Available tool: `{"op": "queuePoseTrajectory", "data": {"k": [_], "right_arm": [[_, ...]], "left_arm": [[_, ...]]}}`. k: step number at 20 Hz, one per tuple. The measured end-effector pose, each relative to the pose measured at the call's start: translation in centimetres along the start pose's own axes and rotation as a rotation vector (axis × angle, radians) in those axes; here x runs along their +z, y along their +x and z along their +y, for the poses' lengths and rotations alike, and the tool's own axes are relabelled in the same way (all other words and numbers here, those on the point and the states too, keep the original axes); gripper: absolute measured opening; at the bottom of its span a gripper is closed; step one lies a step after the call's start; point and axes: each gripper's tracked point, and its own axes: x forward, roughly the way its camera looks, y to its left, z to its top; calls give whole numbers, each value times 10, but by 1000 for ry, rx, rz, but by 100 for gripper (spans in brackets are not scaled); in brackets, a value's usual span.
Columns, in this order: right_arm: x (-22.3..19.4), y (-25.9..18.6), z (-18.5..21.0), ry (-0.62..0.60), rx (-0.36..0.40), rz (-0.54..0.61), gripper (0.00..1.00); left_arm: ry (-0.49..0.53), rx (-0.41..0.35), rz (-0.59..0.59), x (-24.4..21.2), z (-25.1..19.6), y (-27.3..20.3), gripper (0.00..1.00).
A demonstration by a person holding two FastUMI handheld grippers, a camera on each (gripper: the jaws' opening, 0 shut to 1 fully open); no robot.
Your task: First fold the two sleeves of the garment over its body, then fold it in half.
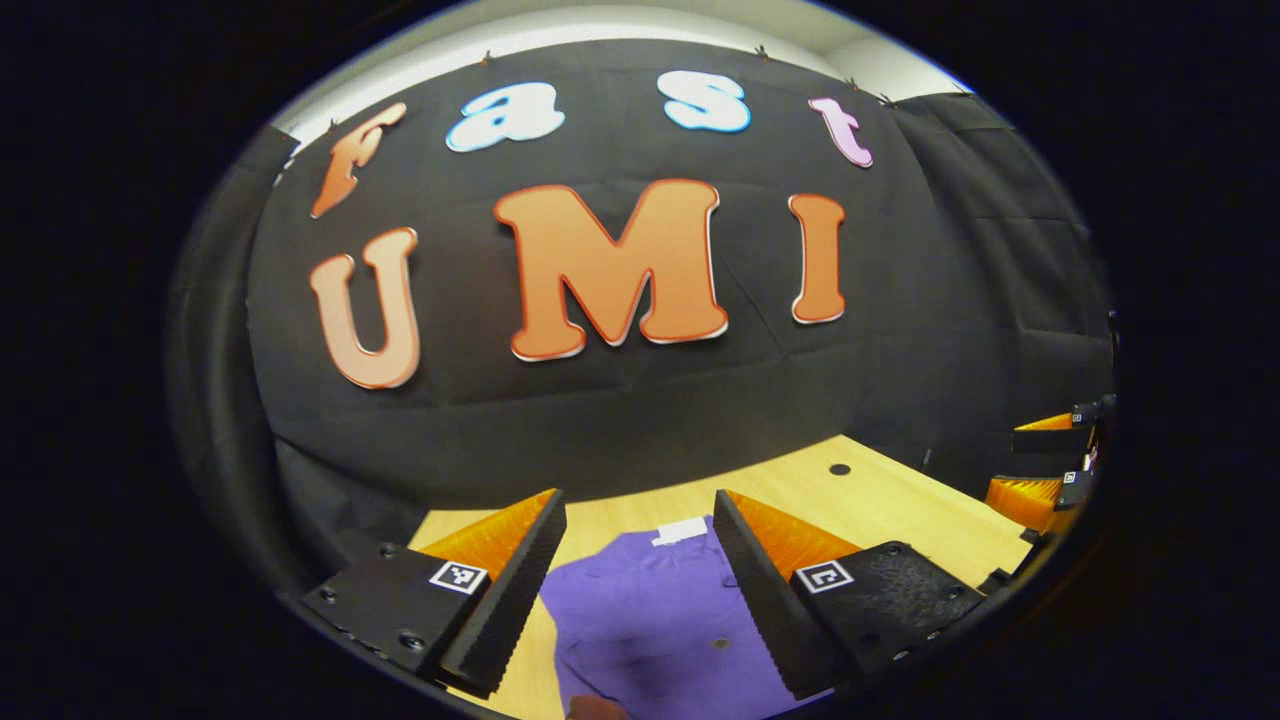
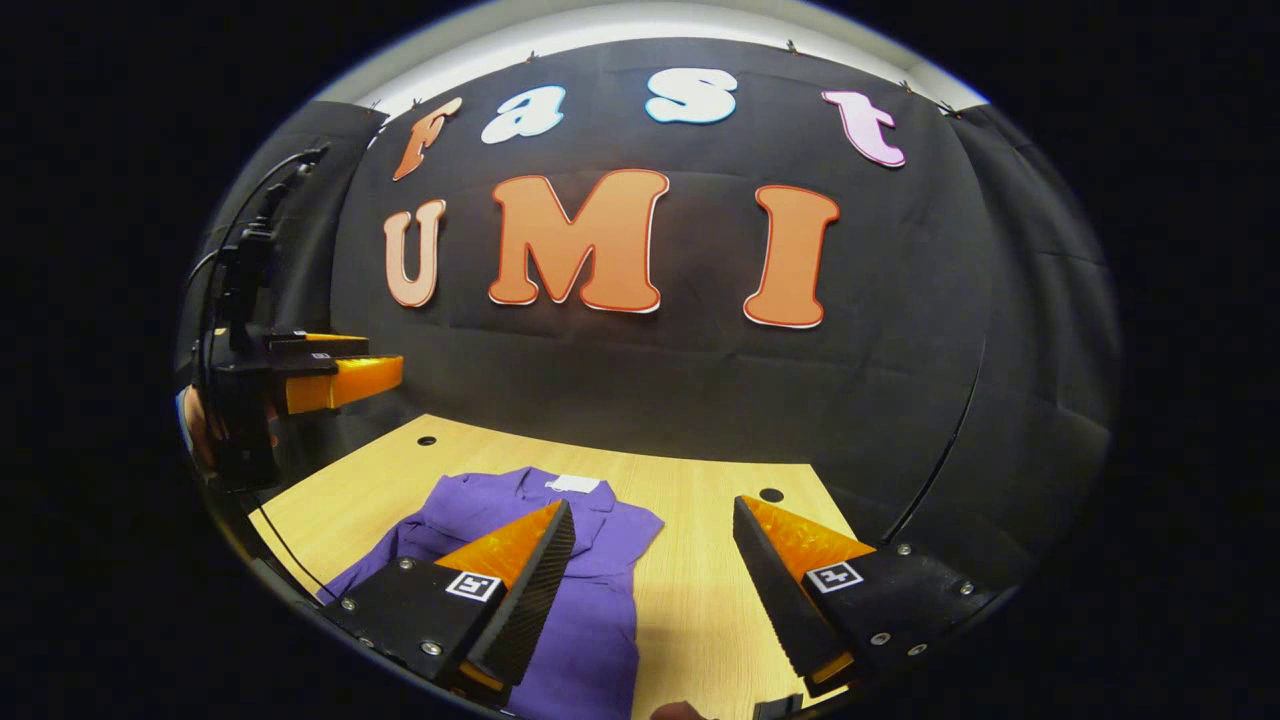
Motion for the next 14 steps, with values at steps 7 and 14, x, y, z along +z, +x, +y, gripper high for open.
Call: {"op": "queuePoseTrajectory", "data": {"k": [7, 14], "right_arm": [[3, -4, 12, -4, 32, -79, 94], [-60, -9, 22, -3, 74, 121, 95]], "left_arm": [[16, 149, -131, -1, 51, -70, 96], [23, 158, 110, -95, 50, -83, 96]]}}
